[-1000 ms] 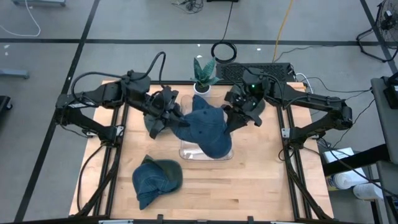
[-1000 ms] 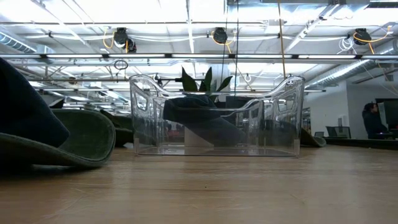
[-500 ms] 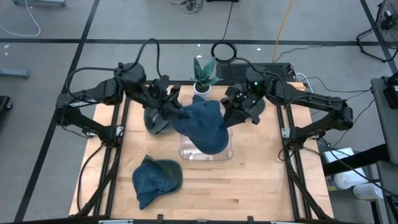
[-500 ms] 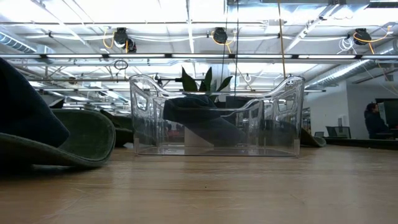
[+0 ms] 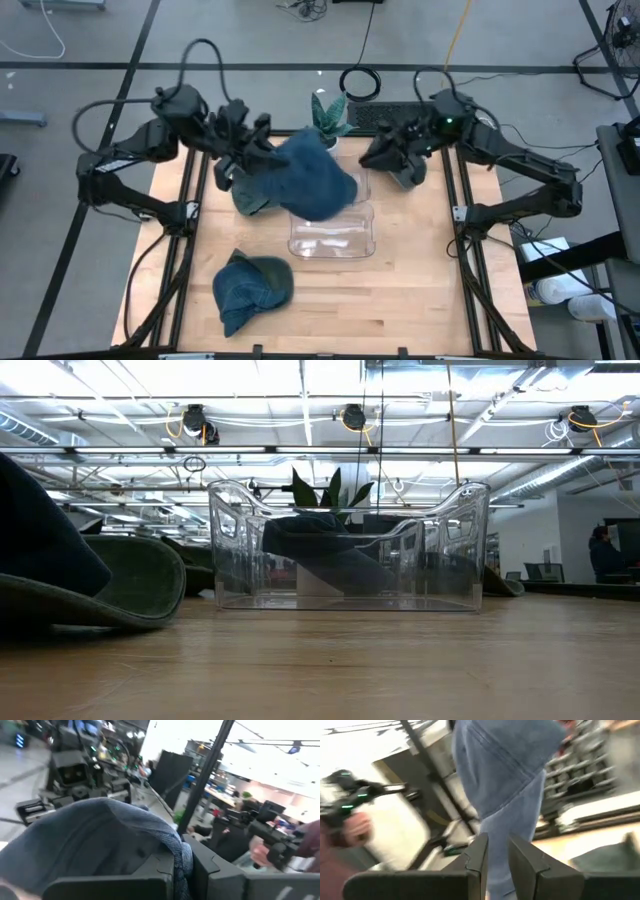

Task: Pick & Place hat
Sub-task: Put the top blue cap into the top transparent bin

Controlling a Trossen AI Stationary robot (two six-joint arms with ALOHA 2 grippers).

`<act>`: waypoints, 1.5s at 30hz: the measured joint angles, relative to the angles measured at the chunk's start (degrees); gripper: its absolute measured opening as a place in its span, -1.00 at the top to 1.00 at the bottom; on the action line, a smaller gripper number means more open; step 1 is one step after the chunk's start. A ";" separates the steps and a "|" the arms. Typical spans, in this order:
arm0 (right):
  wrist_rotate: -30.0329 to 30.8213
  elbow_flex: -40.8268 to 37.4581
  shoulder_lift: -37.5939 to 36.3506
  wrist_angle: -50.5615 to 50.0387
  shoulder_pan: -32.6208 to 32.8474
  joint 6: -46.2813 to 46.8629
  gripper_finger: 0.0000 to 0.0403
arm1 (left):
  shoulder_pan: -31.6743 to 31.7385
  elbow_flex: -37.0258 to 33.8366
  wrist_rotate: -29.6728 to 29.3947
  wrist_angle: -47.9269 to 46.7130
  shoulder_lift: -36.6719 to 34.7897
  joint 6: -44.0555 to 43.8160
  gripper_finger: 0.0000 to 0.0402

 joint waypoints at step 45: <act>16.07 0.00 -3.90 12.34 0.09 -17.59 0.71 | 4.76 -0.28 -30.12 -1.93 -3.20 4.98 0.91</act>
